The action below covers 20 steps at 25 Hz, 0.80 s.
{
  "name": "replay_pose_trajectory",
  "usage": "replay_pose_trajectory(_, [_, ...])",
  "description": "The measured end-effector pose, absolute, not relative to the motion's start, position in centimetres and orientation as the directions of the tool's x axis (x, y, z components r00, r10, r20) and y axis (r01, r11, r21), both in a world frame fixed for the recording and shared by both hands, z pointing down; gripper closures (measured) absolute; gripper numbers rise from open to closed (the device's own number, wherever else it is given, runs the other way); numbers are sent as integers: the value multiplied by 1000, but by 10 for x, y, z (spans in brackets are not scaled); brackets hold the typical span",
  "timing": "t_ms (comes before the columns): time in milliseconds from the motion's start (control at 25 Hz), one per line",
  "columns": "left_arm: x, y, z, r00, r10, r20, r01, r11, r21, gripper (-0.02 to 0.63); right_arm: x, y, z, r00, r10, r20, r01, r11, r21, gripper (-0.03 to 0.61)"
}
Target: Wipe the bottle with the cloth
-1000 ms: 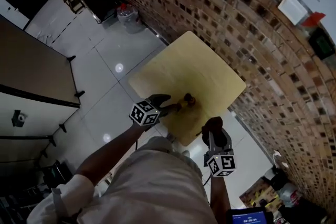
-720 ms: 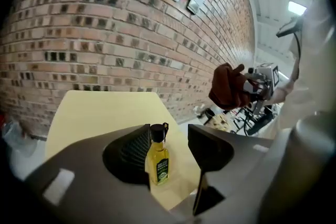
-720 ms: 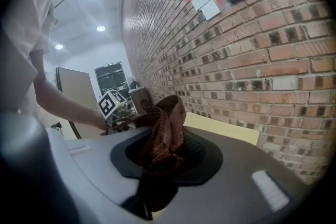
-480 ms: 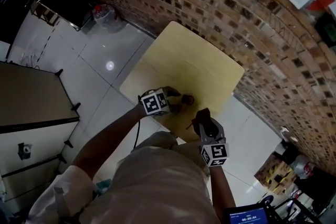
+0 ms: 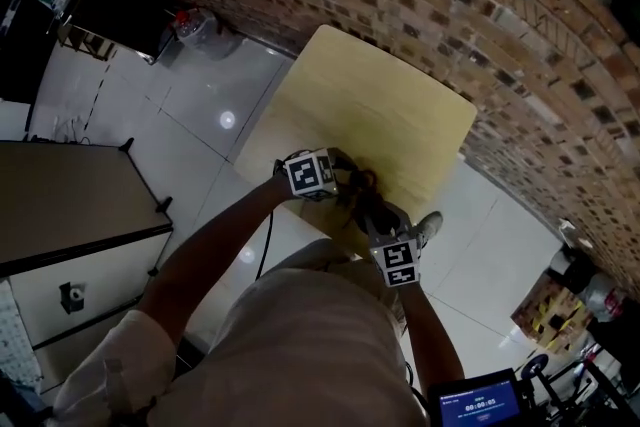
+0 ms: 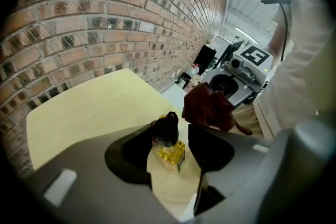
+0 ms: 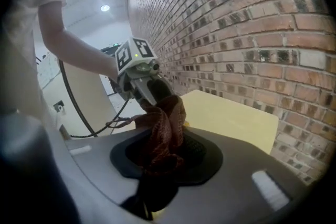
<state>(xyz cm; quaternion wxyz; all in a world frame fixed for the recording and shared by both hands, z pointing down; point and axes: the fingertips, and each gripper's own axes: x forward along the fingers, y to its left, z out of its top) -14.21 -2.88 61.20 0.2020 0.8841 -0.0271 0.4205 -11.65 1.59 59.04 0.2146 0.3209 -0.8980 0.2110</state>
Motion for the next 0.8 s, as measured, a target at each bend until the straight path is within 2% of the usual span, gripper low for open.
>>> replay_pose_trajectory(120, [-139,-26,621,620,143,771,-217,-913,344,382,-130,19,600,-712,-464,527,-645,728,-232,480])
replay_pose_trajectory(240, [-137,-32,622,615,141,776,-245,-901,358,429,-140,21,607,-712,-459,532,-630,752,-195,480])
replay_pose_trajectory(480, [-137,-31,625,603,192,774,-260,-870,418,433,-162,29,609,-672,-497,548,-572,819,42,480])
replay_pose_trajectory(600, [-138,-32,626,597,195,778,-276,-861,427,436,-168,25,618,-610,-562,558,-604,786,131,480])
replay_pose_trajectory(800, [-138,-35,627,600,164,783,-338,-836,433,439,-172,16,633,-530,-630,567,-679,716,161,480])
